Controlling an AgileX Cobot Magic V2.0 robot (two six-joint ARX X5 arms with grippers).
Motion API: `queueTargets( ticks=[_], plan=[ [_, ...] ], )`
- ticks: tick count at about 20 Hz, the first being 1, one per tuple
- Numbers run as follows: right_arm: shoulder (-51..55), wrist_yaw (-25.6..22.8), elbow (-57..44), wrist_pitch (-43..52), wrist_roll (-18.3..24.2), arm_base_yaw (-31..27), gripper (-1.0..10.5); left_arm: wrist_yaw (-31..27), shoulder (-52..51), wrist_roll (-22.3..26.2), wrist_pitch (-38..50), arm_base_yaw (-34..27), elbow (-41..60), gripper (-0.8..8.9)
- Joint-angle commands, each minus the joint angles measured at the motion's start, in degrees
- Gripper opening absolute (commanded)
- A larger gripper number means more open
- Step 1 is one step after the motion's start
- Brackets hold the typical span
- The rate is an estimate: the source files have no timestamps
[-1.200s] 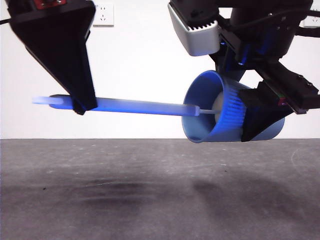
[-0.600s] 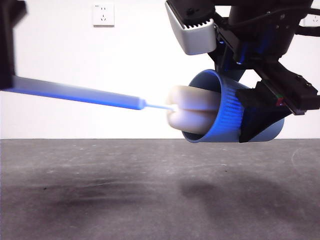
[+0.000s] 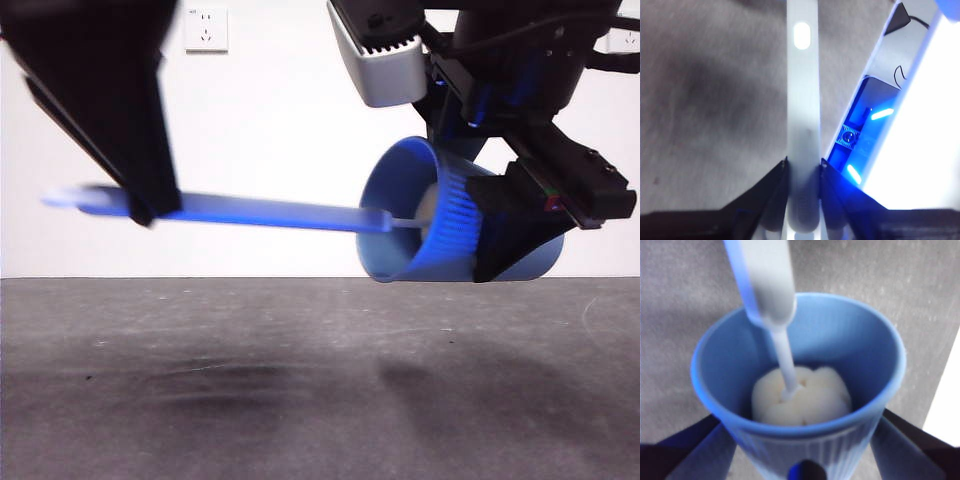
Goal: Pick up the cup brush,pick up the cup,insert the brush into the cup,clean the cup,put the cup brush back,put the cup back to the fixed position on the table
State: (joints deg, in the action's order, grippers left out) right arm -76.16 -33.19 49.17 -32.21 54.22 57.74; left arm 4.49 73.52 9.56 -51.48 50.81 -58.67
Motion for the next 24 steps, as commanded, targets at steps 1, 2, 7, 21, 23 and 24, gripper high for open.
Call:
queueTargets(
  ticks=[1, 2, 7, 21, 23, 24],
  plan=[
    [-0.5, 0.3, 0.2, 0.4, -0.9, 0.2, -0.2, 0.5, 1.2, -0.7, 2.8, 0.2, 0.1, -0.09],
    [-0.5, 0.3, 0.2, 0.4, -1.4, 0.2, -0.2, 0.5, 1.2, -0.8, 2.9, 0.2, 0.1, -0.09],
    [-0.5, 0.2, 0.2, -0.1, -2.3, 0.0, -0.2, -5.9, -1.9, -1.1, -5.3, -0.2, 0.1, -0.09],
    [1.2, -1.3, 0.2, 1.6, -33.8, -4.0, -0.2, -13.4, -25.4, -17.0, -19.0, -6.4, 0.2, -0.09],
    [3.3, -1.1, 0.2, 3.2, -42.6, -4.5, -0.2, -14.5, -24.8, -22.4, -12.7, -7.9, 1.2, -0.09],
    [4.6, 0.0, 0.2, 3.7, -45.8, -4.5, -0.2, -15.7, -24.0, -25.2, -9.8, -8.5, 2.2, -0.09]
  ],
)
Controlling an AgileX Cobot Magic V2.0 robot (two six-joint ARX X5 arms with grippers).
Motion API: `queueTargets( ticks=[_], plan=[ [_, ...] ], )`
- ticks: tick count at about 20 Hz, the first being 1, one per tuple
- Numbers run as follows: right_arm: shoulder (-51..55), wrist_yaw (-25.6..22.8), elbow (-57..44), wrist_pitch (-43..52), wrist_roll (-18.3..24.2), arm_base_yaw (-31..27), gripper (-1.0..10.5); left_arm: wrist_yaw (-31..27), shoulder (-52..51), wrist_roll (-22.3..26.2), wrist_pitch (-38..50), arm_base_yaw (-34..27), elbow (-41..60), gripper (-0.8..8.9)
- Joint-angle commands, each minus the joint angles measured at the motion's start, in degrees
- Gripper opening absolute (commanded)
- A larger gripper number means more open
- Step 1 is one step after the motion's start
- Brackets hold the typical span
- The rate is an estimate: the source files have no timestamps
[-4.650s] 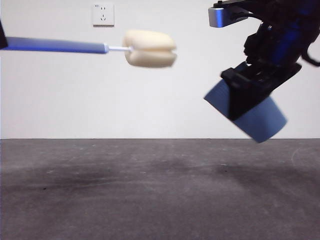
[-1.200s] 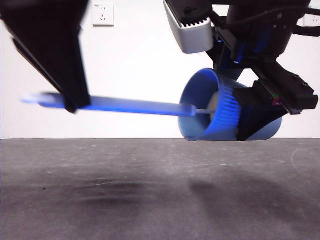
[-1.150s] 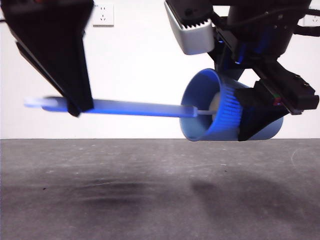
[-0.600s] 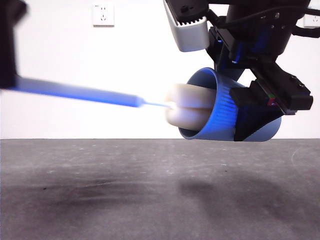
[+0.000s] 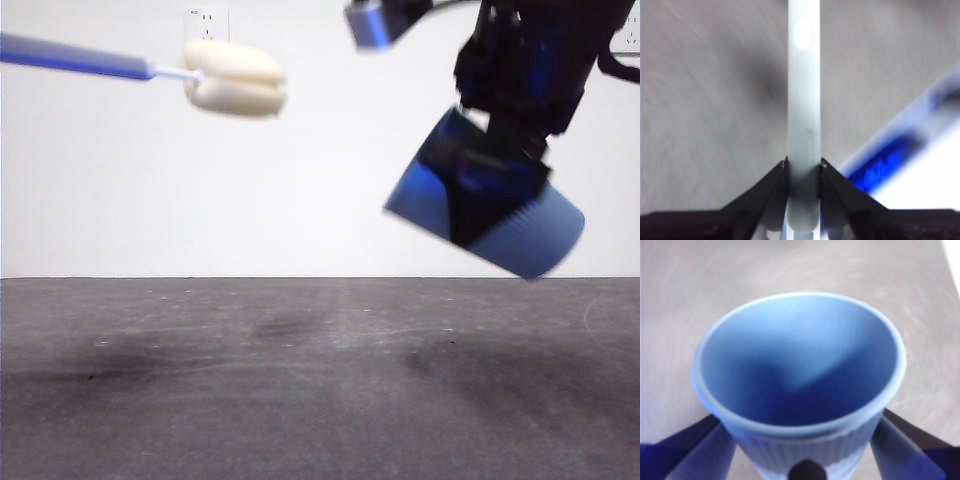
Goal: Pick up the cup brush,pick up the cup,insert the brush into the cup,clean the cup,put the cup brush back,put the cup back to the fixed position on the table
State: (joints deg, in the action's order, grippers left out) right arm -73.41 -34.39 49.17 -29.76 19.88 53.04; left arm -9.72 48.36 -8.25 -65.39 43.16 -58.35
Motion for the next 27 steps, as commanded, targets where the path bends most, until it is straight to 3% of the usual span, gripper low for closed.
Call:
queueTargets(
  ticks=[1, 6, 11, 19, 27],
  plan=[
    [3.7, 3.3, 0.2, 1.9, -14.8, 0.1, -0.2, -3.1, 2.8, -10.0, 7.2, -1.5, 3.0, -0.09],
    [11.9, 7.7, 0.2, 8.1, -23.7, 0.1, -0.2, -2.5, 15.8, -15.3, 22.5, -5.1, 7.4, -0.09],
    [18.0, 7.5, 0.2, 8.9, -24.0, -0.2, -0.2, 1.0, 30.9, -20.5, 41.0, -5.3, 7.4, -0.09],
    [21.1, 7.6, 0.2, 8.7, -24.5, -2.0, -0.2, 0.9, 43.9, -22.3, 50.6, -5.7, 7.4, -0.09],
    [21.0, 9.0, 0.2, 8.7, -25.8, -2.1, -0.2, 0.7, 48.3, -23.8, 53.4, -5.7, 7.4, -0.09]
  ],
)
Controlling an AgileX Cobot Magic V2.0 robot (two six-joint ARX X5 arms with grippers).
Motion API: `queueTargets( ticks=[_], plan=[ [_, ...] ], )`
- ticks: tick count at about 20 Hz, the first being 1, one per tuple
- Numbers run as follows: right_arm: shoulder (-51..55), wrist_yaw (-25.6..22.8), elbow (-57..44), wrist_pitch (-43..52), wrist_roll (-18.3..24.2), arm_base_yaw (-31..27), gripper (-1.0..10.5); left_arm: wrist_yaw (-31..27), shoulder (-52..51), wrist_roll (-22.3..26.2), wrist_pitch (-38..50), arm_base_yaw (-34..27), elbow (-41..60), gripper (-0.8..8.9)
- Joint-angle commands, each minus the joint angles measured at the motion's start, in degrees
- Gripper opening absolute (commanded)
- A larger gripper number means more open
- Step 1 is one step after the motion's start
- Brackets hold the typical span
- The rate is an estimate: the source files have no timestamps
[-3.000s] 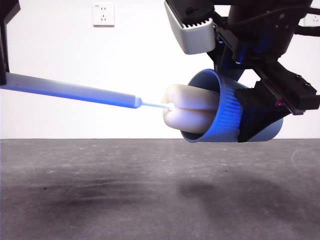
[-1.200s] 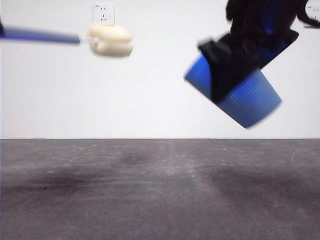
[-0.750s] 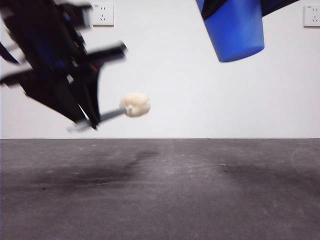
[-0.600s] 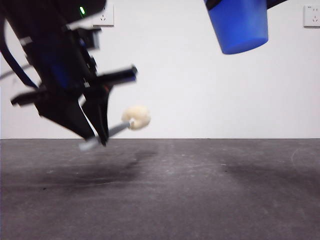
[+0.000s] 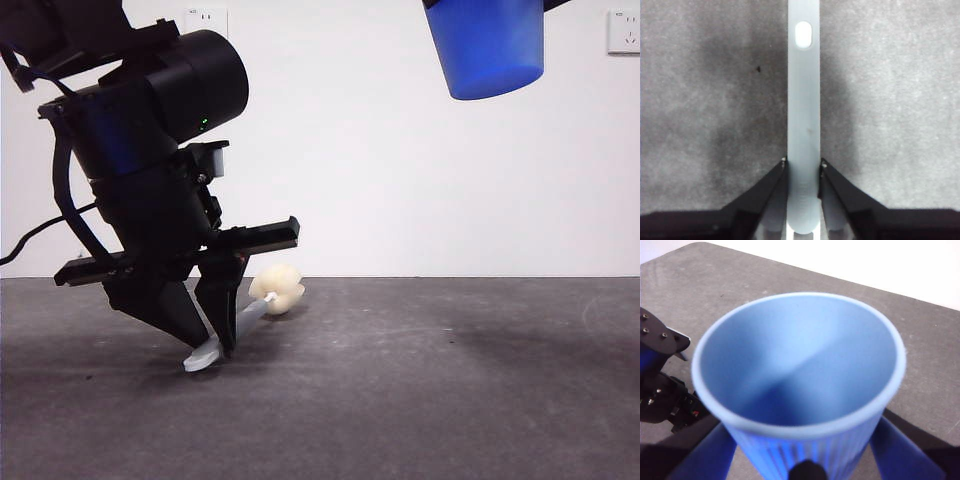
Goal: Pick up the cup brush,pick up the cup,insert the brush into the cup,clean the cup,put the cup brush back,put the cup back to the fixed position on the table
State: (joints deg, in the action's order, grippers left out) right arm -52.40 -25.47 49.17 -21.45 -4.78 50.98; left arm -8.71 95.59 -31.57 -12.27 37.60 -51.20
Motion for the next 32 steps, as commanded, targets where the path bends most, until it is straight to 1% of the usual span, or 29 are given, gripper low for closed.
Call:
queueTargets(
  ticks=[1, 4, 5, 7, 8, 10, 12, 13, 16, 18, 20, 22, 25, 26, 27, 30, 32],
  plan=[
    [0.0, 0.1, 0.2, 0.4, -1.9, 0.0, -0.2, -0.3, 1.6, -0.5, 0.3, -0.2, 0.2, -0.09],
    [0.0, 0.1, 0.2, 0.4, -2.5, 0.0, -0.2, -0.2, 1.9, -0.5, 0.2, -0.1, 0.2, 0.14],
    [-0.1, 0.1, 0.2, 0.4, -2.5, 0.0, -0.2, 0.0, 1.9, -0.6, 0.3, 0.0, 0.2, 0.83],
    [-0.1, 0.1, 0.2, 0.2, -2.7, 0.0, -0.2, 0.2, 1.9, -1.9, 0.0, -0.1, 0.2, 2.67],
    [-0.5, 0.1, 0.2, 0.1, -2.7, 0.0, -0.2, 0.6, 1.9, -1.9, -0.2, -0.1, 0.2, 3.24],
    [-1.6, 0.1, 0.1, 0.0, -2.8, -0.3, -0.2, 3.1, 1.9, -1.9, -0.7, -0.1, 0.2, 3.26],
    [-3.7, 0.3, -0.2, 0.7, -3.0, -1.8, -0.2, 3.3, 1.2, -1.8, -1.3, -0.1, 0.2, 3.26],
    [-5.2, 1.5, -0.5, 1.9, -3.0, -2.9, -0.2, 3.3, 0.7, -1.6, -1.6, -0.1, 0.2, 3.26],
    [-9.7, 6.6, -3.6, 11.0, -3.2, -7.5, -0.2, 3.3, -2.6, -1.1, -3.3, -0.1, 0.2, 3.26],
    [-13.3, 11.1, -5.9, 18.6, -3.0, -11.0, -0.2, 3.3, -6.1, 0.5, -5.8, -0.1, 0.2, 3.25],
    [-17.1, 14.3, -7.7, 24.5, -2.6, -14.4, -0.2, 3.4, -9.8, 1.9, -8.1, -0.1, 0.2, 3.25],
    [-22.5, 18.6, -9.0, 30.6, -0.6, -17.5, -0.2, 3.6, -14.5, 2.8, -11.0, -0.1, 0.2, 3.24],
    [-30.3, 20.7, -10.0, 39.1, 1.9, -20.5, -0.2, 3.7, -21.0, 4.9, -14.2, -0.1, 0.2, 3.24],
    [-33.1, 22.9, -10.1, 42.3, 2.0, -21.5, -0.2, 3.5, -23.3, 5.2, -15.1, -0.1, 0.2, 3.24],
    [-35.5, 24.1, -10.2, 44.8, 2.1, -22.4, -0.2, 3.0, -25.1, 6.1, -15.7, -0.1, 0.2, 3.24],
    [-41.3, 24.2, -10.2, 51.9, 3.5, -23.8, -0.2, 2.9, -29.2, 6.4, -17.2, -0.1, 0.2, 3.24],
    [-43.9, 25.6, -10.2, 55.0, 4.7, -24.8, -0.2, 2.8, -30.6, 7.1, -18.0, -0.1, 0.2, 3.24]
  ],
)
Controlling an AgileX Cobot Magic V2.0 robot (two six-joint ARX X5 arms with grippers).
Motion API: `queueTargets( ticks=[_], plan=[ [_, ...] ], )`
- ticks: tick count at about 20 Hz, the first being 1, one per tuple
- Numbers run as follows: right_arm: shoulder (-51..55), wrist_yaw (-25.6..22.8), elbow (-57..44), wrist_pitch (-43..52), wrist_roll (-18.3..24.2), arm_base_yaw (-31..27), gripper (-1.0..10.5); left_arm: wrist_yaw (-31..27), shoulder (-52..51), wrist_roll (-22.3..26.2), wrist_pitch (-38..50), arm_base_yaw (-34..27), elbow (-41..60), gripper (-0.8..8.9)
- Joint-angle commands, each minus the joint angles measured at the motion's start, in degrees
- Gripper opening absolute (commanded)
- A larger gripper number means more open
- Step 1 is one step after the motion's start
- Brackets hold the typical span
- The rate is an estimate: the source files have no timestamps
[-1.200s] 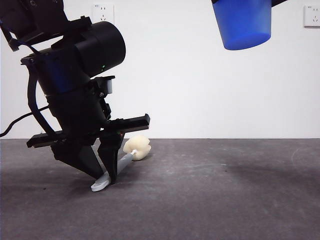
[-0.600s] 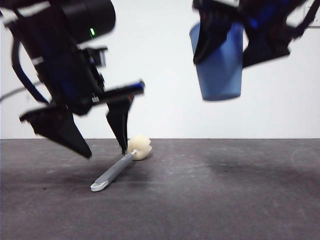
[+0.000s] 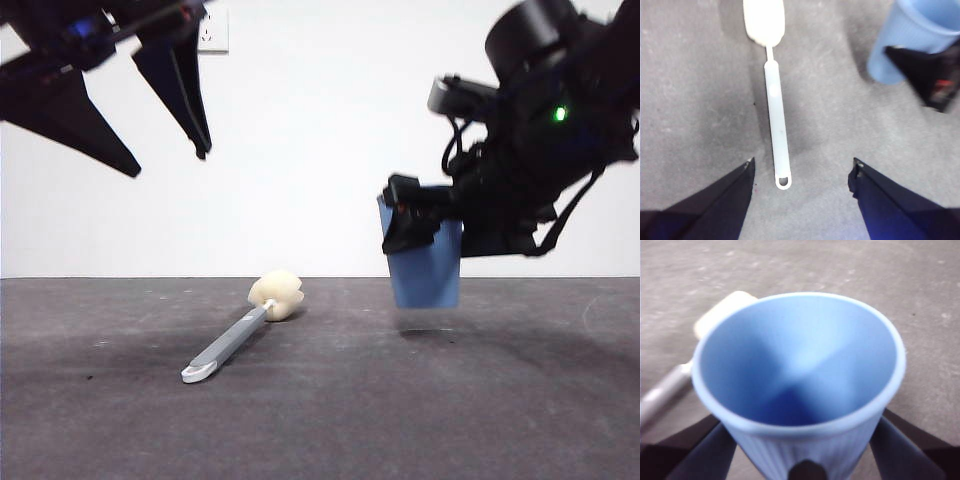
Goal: Pick up the cup brush,pick up the cup,insert the brush into the cup,clean the cup,put the cup brush back,put the cup back to the fixed position on the table
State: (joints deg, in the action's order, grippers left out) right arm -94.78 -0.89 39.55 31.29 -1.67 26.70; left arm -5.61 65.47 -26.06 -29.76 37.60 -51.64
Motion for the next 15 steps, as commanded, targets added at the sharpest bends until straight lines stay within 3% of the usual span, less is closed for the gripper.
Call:
queueTargets(
  ticks=[1, 12, 15],
  plan=[
    [-2.6, 1.1, -0.7, 3.7, 2.1, -0.8, -0.2, -0.4, -0.9, 2.4, -0.9, -0.1, 0.6, 3.24],
    [-6.3, 2.4, -6.3, 7.6, 3.7, -1.6, -0.1, -3.3, -0.9, 3.7, -1.6, -0.1, 0.6, 3.24],
    [-6.3, 2.4, -6.4, 6.9, 3.7, -1.6, 1.8, -3.3, -0.9, 3.7, -1.6, -0.1, 0.6, 3.24]
  ],
)
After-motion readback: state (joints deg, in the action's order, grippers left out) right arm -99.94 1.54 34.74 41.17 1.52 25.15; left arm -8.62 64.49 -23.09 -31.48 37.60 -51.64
